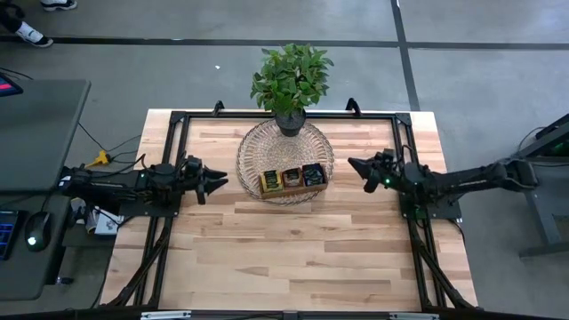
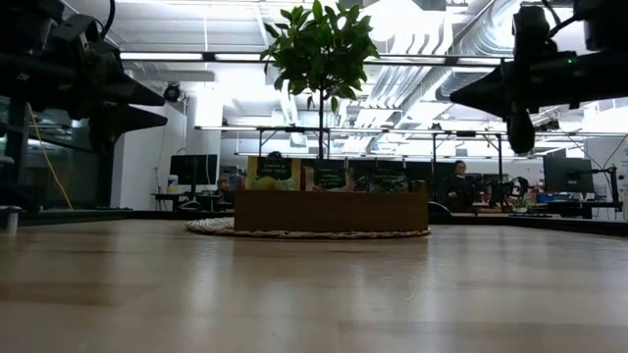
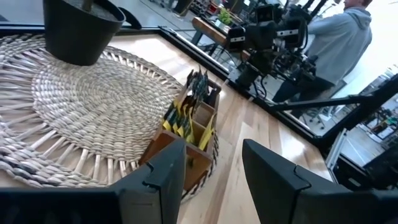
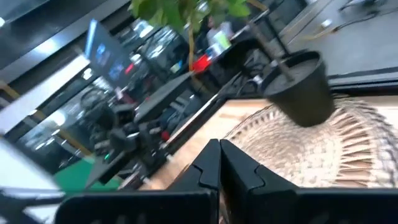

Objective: Pick & Place Tea
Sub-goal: Return To Home Position

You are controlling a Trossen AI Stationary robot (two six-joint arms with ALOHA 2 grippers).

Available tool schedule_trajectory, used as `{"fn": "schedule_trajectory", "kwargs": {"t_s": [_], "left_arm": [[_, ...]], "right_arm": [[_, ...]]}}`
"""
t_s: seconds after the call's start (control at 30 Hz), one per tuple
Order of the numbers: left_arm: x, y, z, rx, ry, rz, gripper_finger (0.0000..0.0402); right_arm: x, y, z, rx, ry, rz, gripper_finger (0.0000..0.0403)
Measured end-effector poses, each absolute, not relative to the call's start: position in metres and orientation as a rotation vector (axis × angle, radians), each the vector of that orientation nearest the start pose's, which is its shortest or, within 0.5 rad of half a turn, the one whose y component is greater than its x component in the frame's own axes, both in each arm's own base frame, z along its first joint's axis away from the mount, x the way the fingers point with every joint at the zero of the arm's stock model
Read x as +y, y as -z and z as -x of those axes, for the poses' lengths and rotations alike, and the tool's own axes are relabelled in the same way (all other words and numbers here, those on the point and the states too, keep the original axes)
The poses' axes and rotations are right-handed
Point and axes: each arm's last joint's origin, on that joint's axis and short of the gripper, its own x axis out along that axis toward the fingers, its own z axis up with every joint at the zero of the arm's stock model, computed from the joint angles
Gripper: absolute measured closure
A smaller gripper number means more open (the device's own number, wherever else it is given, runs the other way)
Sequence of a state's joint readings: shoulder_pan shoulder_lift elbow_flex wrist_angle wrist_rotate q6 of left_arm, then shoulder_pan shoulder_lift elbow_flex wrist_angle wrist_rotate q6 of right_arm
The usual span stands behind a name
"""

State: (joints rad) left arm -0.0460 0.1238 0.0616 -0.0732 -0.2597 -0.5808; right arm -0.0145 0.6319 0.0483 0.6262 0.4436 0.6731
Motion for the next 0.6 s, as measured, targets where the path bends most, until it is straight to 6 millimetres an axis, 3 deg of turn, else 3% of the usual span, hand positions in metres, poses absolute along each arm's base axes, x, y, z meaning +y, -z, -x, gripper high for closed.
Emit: {"fn": "schedule_trajectory", "kwargs": {"t_s": [0.27,0.6], "left_arm": [[0.004,-0.168,-0.101,0.050,-0.291,0.580,0.0245],[0.004,-0.168,-0.101,0.047,-0.292,0.585,0.0245]], "right_arm": [[-0.019,-0.177,-0.130,-0.130,0.379,-0.646,0.0403],[-0.016,-0.182,-0.097,-0.179,0.362,-0.608,0.0403]]}}
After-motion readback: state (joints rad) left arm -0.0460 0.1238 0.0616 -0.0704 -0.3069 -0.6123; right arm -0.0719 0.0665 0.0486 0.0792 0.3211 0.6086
